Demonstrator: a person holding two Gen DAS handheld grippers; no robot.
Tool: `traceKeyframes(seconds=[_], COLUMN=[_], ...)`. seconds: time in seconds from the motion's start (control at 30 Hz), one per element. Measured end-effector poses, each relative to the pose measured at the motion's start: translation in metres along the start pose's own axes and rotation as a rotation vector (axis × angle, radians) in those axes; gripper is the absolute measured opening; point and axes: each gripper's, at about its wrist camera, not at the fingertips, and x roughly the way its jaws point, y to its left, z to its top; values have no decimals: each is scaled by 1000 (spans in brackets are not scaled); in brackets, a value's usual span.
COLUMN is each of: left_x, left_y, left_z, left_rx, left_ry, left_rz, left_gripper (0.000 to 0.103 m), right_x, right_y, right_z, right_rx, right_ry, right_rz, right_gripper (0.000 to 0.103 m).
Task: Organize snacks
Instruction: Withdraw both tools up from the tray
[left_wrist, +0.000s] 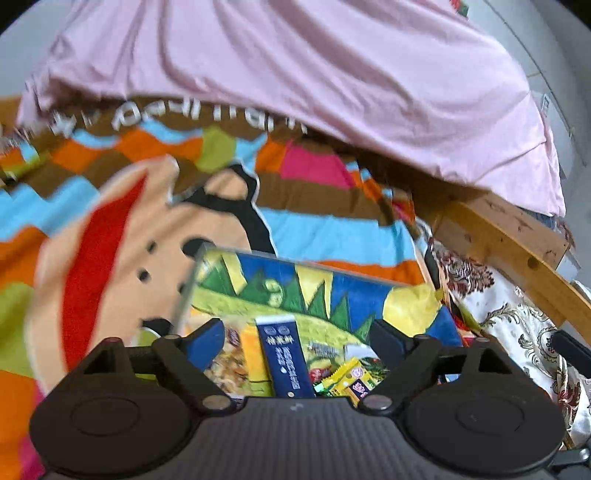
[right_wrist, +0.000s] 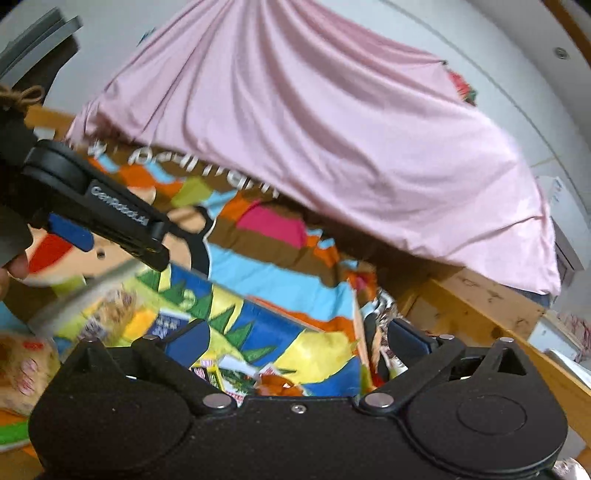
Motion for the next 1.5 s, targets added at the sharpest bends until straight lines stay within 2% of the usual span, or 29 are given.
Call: traceKeyframes(seconds=[0.13,0.33,0.77,1.23,1.5], left_x=[-38,-89,-174,-223,-236], left_y=[-6,-15,-26,-19,-17], left_z=[4,-4,-41,-81,-99], left_rx=[17,49,85,112,124], left_ry=[-59,-136,-240,-247,-207], left_rz=[19,46,70,105,112], left_gripper=[98,102,102,102,102], right_x=[-33,-77,-156,-211,-229], right_y=[-10,-21,-26,-23,-28], right_z=[5,10,7,-8,-20], right_rx=[32,78,106,113,159], right_ry=[-42,-86,-147,-141,-86], right_rz=[-8,-21,-4,10,31], right_gripper=[102,102,102,102,102])
